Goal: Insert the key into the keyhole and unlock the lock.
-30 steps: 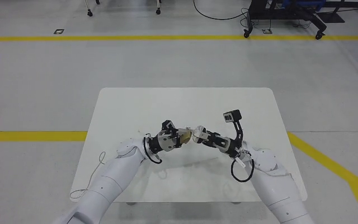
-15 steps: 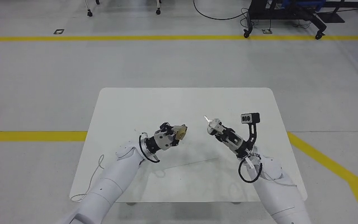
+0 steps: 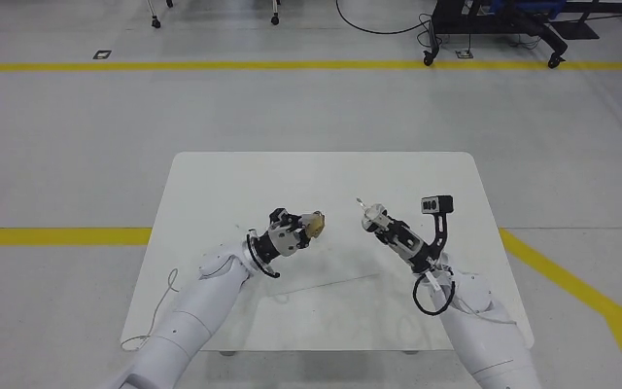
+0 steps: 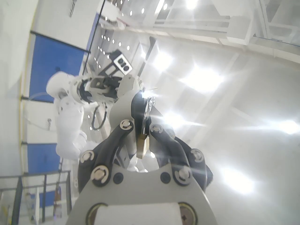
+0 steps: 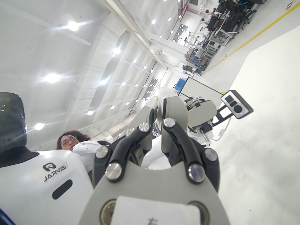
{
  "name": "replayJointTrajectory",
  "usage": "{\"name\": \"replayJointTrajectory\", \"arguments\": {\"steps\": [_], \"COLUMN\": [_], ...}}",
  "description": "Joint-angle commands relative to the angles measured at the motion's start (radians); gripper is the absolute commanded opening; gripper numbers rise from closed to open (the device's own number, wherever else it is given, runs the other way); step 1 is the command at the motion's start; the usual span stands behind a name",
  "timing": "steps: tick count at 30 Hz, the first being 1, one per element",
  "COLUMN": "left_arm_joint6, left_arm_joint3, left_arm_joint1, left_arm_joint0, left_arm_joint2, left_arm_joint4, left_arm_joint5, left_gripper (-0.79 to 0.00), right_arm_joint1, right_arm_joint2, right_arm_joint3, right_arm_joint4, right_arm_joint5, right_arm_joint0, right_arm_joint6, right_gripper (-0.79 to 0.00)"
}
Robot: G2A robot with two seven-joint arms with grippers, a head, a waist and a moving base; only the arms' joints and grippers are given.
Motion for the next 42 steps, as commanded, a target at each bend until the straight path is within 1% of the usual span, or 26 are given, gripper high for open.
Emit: {"name": "replayJointTrajectory", "arguments": {"steps": [1,2,4,6,9,11,12,15,26,28,29,32,36,40,42], "left_arm_joint6": [0.105,0.133,0.170,0.212,0.251,0.294,0.290,0.300,0.300,0.331,0.348,0.386,0.437,0.459,0.459], "left_arm_joint3": [-0.015,-0.032,-0.070,-0.100,-0.128,-0.129,-0.135,-0.134,-0.134,-0.153,-0.165,-0.194,-0.211,-0.208,-0.200], "left_arm_joint1": [0.009,0.012,0.017,0.020,0.019,0.019,0.016,0.009,0.009,0.010,0.010,0.011,0.008,0.000,-0.004], "left_arm_joint0": [-0.004,-0.003,-0.001,-0.001,-0.008,-0.033,-0.036,-0.049,-0.049,-0.035,-0.025,-0.013,-0.017,-0.033,-0.041], "left_arm_joint2": [-0.012,-0.017,-0.028,-0.032,-0.031,-0.020,-0.014,0.004,0.004,0.001,-0.006,-0.022,-0.018,-0.002,0.002], "left_arm_joint4": [0.067,0.083,0.115,0.157,0.189,0.281,0.286,0.324,0.324,0.344,0.332,0.334,0.364,0.393,0.395], "left_arm_joint5": [0.000,0.009,0.010,0.007,0.020,-0.020,-0.029,-0.050,-0.050,-0.055,-0.043,-0.029,0.002,0.038,0.053], "left_gripper": [-0.785,-0.785,-0.785,-0.785,-0.785,-0.785,-0.785,-0.785,-0.785,-0.785,-0.785,-0.785,-0.785,-0.785,-0.785], "right_arm_joint1": [0.005,0.005,0.008,0.008,0.007,0.007,0.007,0.006,0.006,0.006,0.006,-0.001,-0.008,-0.012,-0.013], "right_arm_joint2": [0.025,0.025,0.032,0.033,0.022,0.010,0.011,0.005,0.005,0.005,0.005,0.004,0.004,0.002,0.000], "right_arm_joint3": [-0.066,-0.113,-0.189,-0.249,-0.301,-0.317,-0.321,-0.342,-0.342,-0.342,-0.342,-0.349,-0.362,-0.374,-0.382], "right_arm_joint4": [-0.231,-0.286,-0.363,-0.390,-0.365,-0.359,-0.374,-0.373,-0.373,-0.373,-0.373,-0.231,-0.152,-0.145,-0.165], "right_arm_joint5": [0.086,0.136,0.231,0.312,0.389,0.430,0.447,0.470,0.470,0.470,0.470,0.517,0.619,0.635,0.640], "right_arm_joint0": [-0.024,-0.046,-0.082,-0.112,-0.130,-0.129,-0.125,-0.118,-0.118,-0.118,-0.118,-0.140,-0.146,-0.151,-0.155], "right_arm_joint6": [-0.150,-0.195,-0.244,-0.267,-0.242,-0.219,-0.220,-0.216,-0.216,-0.216,-0.216,-0.231,-0.288,-0.315,-0.341], "right_gripper": [-0.785,-0.785,-0.785,-0.785,-0.785,-0.785,-0.785,-0.785,-0.785,-0.785,-0.785,-0.785,-0.785,-0.785,-0.785]}}
